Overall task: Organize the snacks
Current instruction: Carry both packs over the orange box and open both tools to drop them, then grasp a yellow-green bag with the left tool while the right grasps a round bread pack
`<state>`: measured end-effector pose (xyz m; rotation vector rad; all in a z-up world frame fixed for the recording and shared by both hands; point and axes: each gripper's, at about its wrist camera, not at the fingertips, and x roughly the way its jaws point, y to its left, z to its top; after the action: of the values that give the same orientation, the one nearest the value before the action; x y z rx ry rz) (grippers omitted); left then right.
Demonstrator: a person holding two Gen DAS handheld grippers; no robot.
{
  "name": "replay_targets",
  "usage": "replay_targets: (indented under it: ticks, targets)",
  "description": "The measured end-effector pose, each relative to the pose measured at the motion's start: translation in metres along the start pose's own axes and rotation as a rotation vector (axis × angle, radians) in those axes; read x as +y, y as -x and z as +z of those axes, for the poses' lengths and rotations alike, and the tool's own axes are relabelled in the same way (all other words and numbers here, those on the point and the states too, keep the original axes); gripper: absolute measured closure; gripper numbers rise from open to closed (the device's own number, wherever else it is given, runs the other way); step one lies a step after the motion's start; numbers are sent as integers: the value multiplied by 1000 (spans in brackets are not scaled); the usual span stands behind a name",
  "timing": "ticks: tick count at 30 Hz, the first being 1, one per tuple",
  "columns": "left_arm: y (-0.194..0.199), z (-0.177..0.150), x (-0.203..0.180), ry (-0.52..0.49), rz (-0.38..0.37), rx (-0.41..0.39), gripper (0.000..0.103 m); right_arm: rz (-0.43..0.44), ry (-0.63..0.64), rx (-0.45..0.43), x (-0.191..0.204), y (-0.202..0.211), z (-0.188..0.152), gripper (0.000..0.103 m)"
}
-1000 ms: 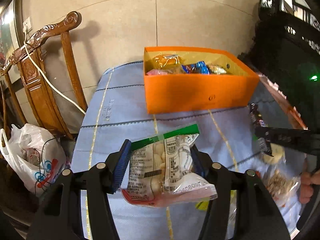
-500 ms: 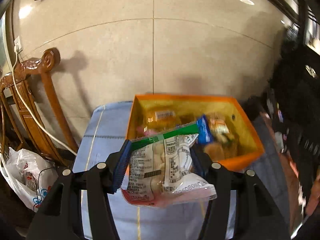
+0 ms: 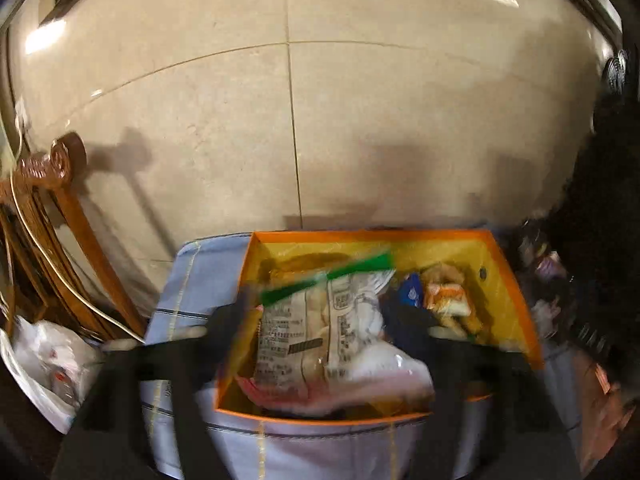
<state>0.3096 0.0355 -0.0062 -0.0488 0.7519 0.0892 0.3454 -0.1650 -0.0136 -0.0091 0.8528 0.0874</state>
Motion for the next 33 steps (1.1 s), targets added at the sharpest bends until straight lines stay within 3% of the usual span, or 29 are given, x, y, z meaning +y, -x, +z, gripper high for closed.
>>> replay_targets:
  ticks: [1,2,7,12,15,19,23,27,30,33]
  targets:
    - [1,-1,3,19,2,-1,4,11,2,1,-1,0,1,5]
    - [2,-6,4,17,4,11,4,-14,-2,-22,-4,5,-1,3]
    - [13,-37,12,-18,-17,55,4,-57,26,-49,-18,46,-28,4]
    - [40,-94,28,-36,-62,100,4,-53,43,17,-35,75,-79,3]
    - [56,-149,31,-83,-92,168,4,-62,85,96,-43,72,-134,4]
    - [79,-232,19,-262,48,149,4,10,1,291,-57,44,-207,4]
    - [75,-287,5,-352,-16,215,4,-12,-110,394,-66,11,-243,4]
    - [70,-313,-11,-363,-104,230,4,6,-184,438,-69,-14,-258,4]
    - [56,-325,-20,-351,-116,247,4,25,-198,450,-65,-28,-259,4]
    - [41,-327,-15,-213,-187,289,4,13,-176,450,-59,-36,-257,3]
